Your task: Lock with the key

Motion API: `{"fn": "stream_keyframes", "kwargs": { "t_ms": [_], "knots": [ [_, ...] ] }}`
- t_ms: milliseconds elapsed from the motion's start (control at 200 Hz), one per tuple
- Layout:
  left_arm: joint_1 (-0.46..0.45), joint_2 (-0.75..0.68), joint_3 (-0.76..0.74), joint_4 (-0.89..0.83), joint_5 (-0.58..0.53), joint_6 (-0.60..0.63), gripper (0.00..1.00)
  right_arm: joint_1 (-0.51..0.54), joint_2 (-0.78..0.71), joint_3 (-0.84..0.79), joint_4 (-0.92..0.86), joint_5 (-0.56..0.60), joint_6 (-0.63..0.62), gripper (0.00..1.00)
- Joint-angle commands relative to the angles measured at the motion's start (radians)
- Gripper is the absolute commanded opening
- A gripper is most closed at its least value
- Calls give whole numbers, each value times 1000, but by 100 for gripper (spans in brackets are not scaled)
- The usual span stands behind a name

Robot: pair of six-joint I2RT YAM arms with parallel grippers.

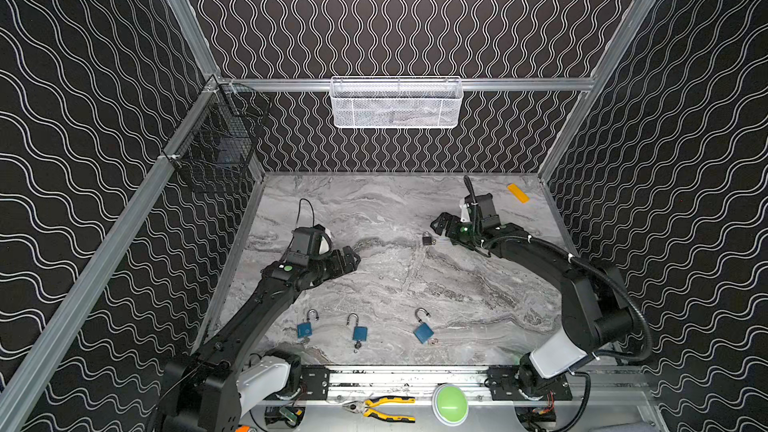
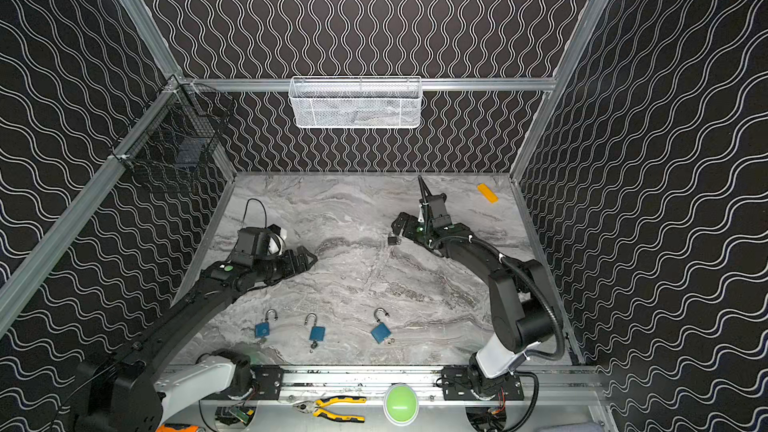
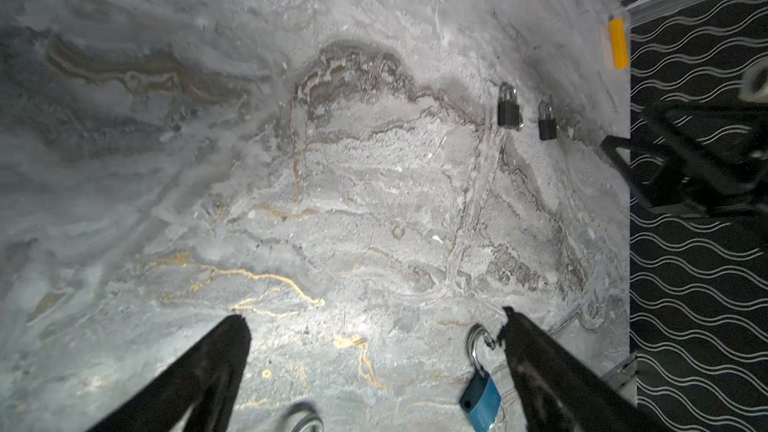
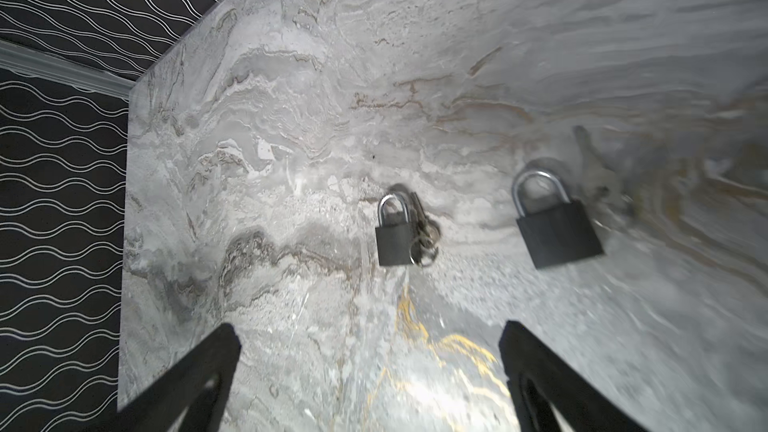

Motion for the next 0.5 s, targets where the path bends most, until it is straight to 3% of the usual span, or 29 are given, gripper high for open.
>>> {"fn": "stream_keyframes", "kwargs": {
  "t_ms": [0, 290, 496],
  "knots": [
    [-70, -3, -6, -50, -57, -7, 99, 1, -75, -27, -65, 47, -17, 100],
    [-409, 65, 8, -42, -208, -254, 99, 1, -381, -214, -181, 167, 35, 100],
    [-573, 117, 22, -21, -287, -390, 99, 5, -490, -239, -351, 113, 17, 100]
  ]
}}
